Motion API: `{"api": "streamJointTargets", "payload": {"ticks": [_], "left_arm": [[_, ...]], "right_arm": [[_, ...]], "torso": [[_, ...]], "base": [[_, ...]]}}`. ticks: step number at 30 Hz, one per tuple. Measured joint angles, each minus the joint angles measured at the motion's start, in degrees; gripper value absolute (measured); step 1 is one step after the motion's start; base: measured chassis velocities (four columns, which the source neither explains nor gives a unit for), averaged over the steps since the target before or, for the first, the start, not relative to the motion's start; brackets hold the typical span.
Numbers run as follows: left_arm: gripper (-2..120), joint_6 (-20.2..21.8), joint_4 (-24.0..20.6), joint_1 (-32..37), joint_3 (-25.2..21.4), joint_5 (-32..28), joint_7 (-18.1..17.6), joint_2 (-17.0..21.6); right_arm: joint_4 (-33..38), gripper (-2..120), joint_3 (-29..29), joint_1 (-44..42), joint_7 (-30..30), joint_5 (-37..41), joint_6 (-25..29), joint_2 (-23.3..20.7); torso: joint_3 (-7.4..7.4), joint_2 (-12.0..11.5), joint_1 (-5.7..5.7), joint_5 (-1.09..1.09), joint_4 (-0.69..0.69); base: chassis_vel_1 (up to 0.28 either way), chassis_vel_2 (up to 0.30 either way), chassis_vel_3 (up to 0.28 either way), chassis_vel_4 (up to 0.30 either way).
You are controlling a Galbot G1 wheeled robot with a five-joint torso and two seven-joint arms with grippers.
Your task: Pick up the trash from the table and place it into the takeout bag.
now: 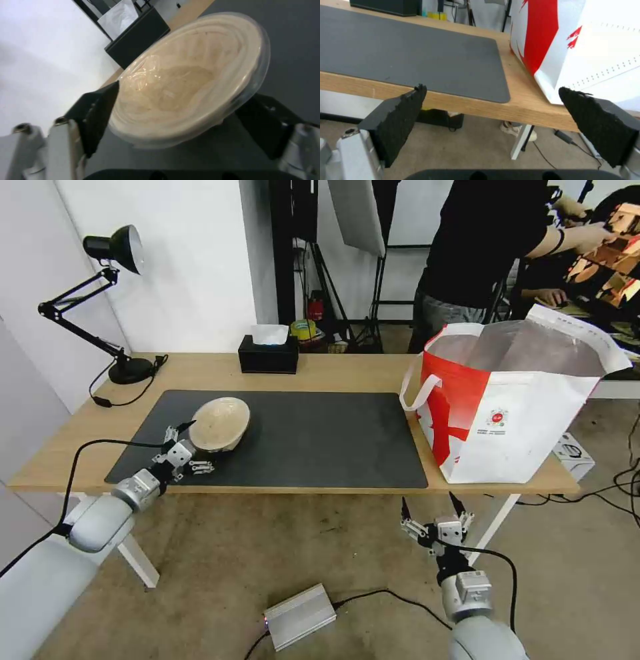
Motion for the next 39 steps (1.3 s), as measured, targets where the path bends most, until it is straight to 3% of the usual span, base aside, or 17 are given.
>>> {"api": "streamJointTargets", "payload": {"ticks": [14, 26, 30, 34, 39], "left_arm": [[30, -0.04, 1.34, -1.65, 1.81, 0.00, -0.01, -0.82], [25, -0.37, 2.68, -2.71, 2.90, -0.04, 0.29, -1.60], [17, -0.69, 2.84, -2.72, 2.91, -0.05, 0.37, -1.71], [0, -1.28, 2.80, -2.38, 2.66, -0.03, 0.45, -1.72], [0, -1.40, 2.17, -1.83, 2.30, -0.02, 0.49, -1.66]], "right_arm": [[-0.39, 100, -0.02, 0.23, -0.01, -0.07, 0.02, 0.17], [-0.78, 100, 0.00, 0.28, -0.01, -0.39, 0.10, 0.33], [-0.80, 100, 0.00, 0.26, -0.01, -0.46, 0.13, 0.35], [-0.83, 100, 0.00, 0.29, -0.01, -0.58, 0.16, 0.34], [-0.85, 100, -0.08, 0.30, 0.00, -0.67, 0.17, 0.35]], "torso": [[0.00, 0.00, 0.00, 0.00, 0.00], [0.00, 0.00, 0.00, 0.00, 0.00], [0.00, 0.00, 0.00, 0.00, 0.00], [0.00, 0.00, 0.00, 0.00, 0.00], [0.00, 0.00, 0.00, 0.00, 0.00]], "base": [[0.000, 0.000, 0.000, 0.000], [0.000, 0.000, 0.000, 0.000], [0.000, 0.000, 0.000, 0.000], [0.000, 0.000, 0.000, 0.000], [0.000, 0.000, 0.000, 0.000]]}}
